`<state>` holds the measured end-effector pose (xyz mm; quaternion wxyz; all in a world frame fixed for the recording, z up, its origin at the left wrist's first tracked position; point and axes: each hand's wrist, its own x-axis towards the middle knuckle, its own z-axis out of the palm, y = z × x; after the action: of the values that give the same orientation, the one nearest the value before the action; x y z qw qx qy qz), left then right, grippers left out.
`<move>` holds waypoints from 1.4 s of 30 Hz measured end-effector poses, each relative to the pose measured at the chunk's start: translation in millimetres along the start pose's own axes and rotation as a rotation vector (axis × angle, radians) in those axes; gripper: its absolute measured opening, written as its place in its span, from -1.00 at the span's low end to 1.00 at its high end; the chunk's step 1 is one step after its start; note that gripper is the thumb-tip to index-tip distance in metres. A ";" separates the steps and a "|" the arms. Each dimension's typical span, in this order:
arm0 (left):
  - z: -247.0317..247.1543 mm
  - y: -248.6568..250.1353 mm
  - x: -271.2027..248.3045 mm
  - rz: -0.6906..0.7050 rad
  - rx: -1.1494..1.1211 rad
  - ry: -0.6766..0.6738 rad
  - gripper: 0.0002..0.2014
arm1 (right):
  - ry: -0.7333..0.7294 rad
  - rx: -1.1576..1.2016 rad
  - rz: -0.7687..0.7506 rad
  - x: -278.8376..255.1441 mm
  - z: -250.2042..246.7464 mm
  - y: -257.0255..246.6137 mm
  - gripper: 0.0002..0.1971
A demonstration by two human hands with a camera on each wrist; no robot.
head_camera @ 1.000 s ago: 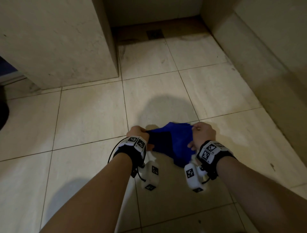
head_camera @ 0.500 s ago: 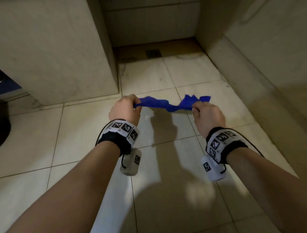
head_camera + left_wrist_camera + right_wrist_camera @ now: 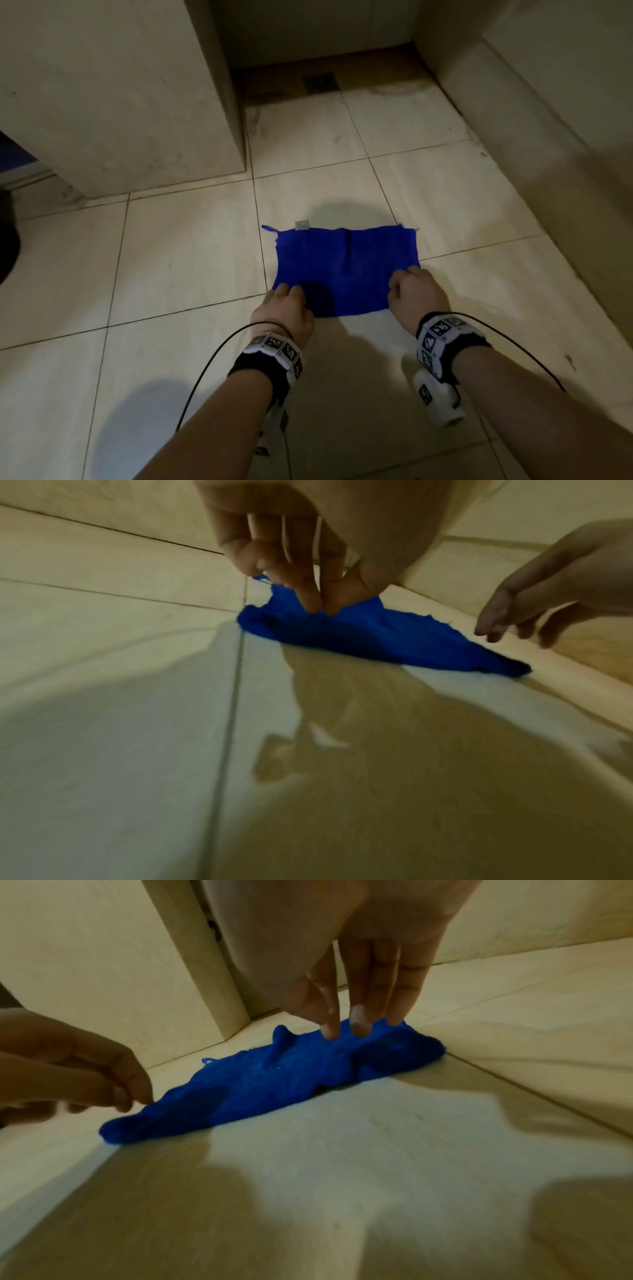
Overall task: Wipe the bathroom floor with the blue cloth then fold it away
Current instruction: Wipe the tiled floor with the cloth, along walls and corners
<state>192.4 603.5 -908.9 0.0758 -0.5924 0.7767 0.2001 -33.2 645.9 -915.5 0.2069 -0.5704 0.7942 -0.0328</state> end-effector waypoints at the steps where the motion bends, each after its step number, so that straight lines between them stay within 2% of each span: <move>1: 1.1 3.6 7.0 0.047 -0.045 0.028 -0.69 | 0.021 0.047 -0.008 4.7 0.3 -0.7 -0.80; 3: 3.3 12.9 22.6 0.107 -0.118 0.064 -0.63 | 0.057 0.128 -0.034 13.5 2.9 -2.7 -0.70; 6: 8.1 25.3 46.4 0.117 -0.128 0.059 -0.47 | 0.037 0.149 -0.060 26.2 9.7 -6.6 -0.53; 13: 38.5 15.9 93.3 0.087 0.033 -0.034 -0.33 | -0.058 0.004 -0.014 58.7 47.5 -11.2 -0.40; 15: 48.4 5.2 96.1 0.090 0.078 -0.031 -0.32 | -0.040 -0.051 -0.010 60.8 62.6 -7.1 -0.33; 18: 50.6 -1.4 103.3 0.047 0.086 -0.004 -0.28 | 0.077 -0.055 -0.018 67.8 71.0 -2.8 -0.33; 21: 43.6 0.4 124.6 -0.022 0.061 0.017 -0.28 | 0.086 -0.067 -0.006 93.2 66.0 -3.4 -0.32; 27: 29.7 3.5 153.1 -0.048 0.057 -0.017 -0.28 | -0.045 -0.127 0.044 123.8 51.3 -13.5 -0.35; 30: 27.0 3.6 151.4 -0.039 0.054 -0.008 -0.27 | -0.085 -0.127 0.027 122.2 48.3 -11.0 -0.32; 33: 29.6 4.0 137.8 -0.049 0.087 -0.041 -0.26 | -0.024 -0.091 -0.009 108.7 52.3 -9.5 -0.27; 37: 50.6 -4.2 89.2 -0.029 0.079 0.012 -0.25 | -0.001 -0.107 0.000 63.6 63.7 -9.3 -0.33; 40: 63.7 -10.7 50.1 -0.042 0.094 -0.071 -0.24 | -0.030 -0.136 -0.019 22.5 69.3 -4.5 -0.33; 42: 70.3 -11.2 30.4 -0.025 0.091 -0.059 -0.24 | -0.095 -0.149 0.006 3.0 70.8 -2.7 -0.32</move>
<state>185.9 602.1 -986.0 0.1279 -0.5918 0.7750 0.1811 -5.8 655.2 -980.2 0.2016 -0.5828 0.7854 0.0542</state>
